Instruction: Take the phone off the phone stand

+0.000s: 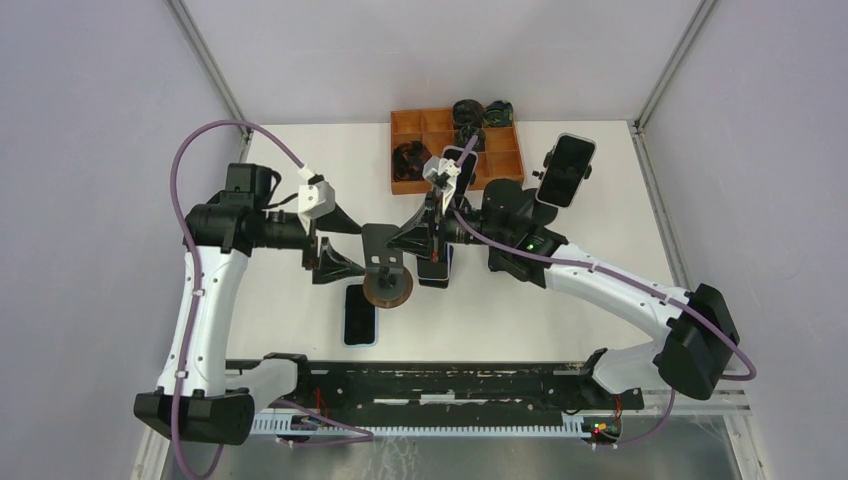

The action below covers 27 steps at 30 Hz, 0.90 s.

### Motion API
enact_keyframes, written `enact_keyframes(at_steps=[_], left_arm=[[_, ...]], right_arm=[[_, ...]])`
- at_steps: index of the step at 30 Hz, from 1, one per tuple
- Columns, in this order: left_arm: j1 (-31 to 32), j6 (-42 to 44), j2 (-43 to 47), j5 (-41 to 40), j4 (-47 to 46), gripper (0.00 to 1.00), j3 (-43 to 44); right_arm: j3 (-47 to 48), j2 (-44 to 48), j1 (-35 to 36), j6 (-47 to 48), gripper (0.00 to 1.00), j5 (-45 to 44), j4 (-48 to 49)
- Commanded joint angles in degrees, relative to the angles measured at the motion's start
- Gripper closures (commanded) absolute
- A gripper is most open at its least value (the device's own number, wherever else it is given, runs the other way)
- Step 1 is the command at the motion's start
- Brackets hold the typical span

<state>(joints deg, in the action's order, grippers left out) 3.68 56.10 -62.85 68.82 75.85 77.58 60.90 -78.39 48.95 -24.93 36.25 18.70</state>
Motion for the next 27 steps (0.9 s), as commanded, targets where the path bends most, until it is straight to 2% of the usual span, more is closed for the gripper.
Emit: enact_keyframes(at_steps=[1,4,9,12,14,16,18,19,20,23,25,27], left_arm=[[0.14,-6.50,-2.41,2.25,-3.32,0.12,3.11],[0.17,-4.67,-4.04,3.78,-0.88,0.20,3.39],[0.62,3.38,-6.53,4.89,7.92,0.36,4.45],[1.97,2.36,-7.30,3.70,8.12,0.46,3.97],[3.01,2.72,-7.62,3.31,8.08,0.58,3.79],[3.34,3.64,-7.79,3.21,8.08,0.81,4.04],[3.35,4.62,-8.06,2.38,8.07,0.95,4.82],[3.37,5.16,-8.26,1.62,8.08,0.98,5.26],[3.35,5.86,-8.52,1.06,8.04,0.98,5.54],[3.35,9.18,-9.96,-1.26,8.08,0.98,6.23],[3.35,10.94,-11.25,-2.79,8.06,0.98,7.11],[3.24,12.97,-13.92,-4.49,7.88,0.98,8.34]], right_arm=[[0.35,1.25,1.02,2.22,1.00,0.84,4.33],[0.71,0.39,1.44,2.85,1.00,0.75,4.49],[1.36,-1.00,1.83,3.37,1.00,0.25,5.43],[1.92,-2.36,1.90,2.86,1.00,0.29,6.77],[2.29,-3.29,1.85,2.37,1.00,0.48,7.36],[2.14,-3.77,1.85,2.37,1.00,0.36,7.73],[1.44,-3.69,1.87,2.45,1.00,0.05,8.01],[1.03,-3.57,1.77,2.63,0.94,-0.16,7.93],[0.76,-3.41,1.74,2.83,0.83,-0.53,7.81],[-0.32,-2.66,1.11,2.91,0.40,-1.24,6.93],[-0.81,-1.89,0.30,3.20,0.27,-2.44,5.38],[-2.13,-0.31,-0.82,3.51,0.20,-4.05,3.90]])
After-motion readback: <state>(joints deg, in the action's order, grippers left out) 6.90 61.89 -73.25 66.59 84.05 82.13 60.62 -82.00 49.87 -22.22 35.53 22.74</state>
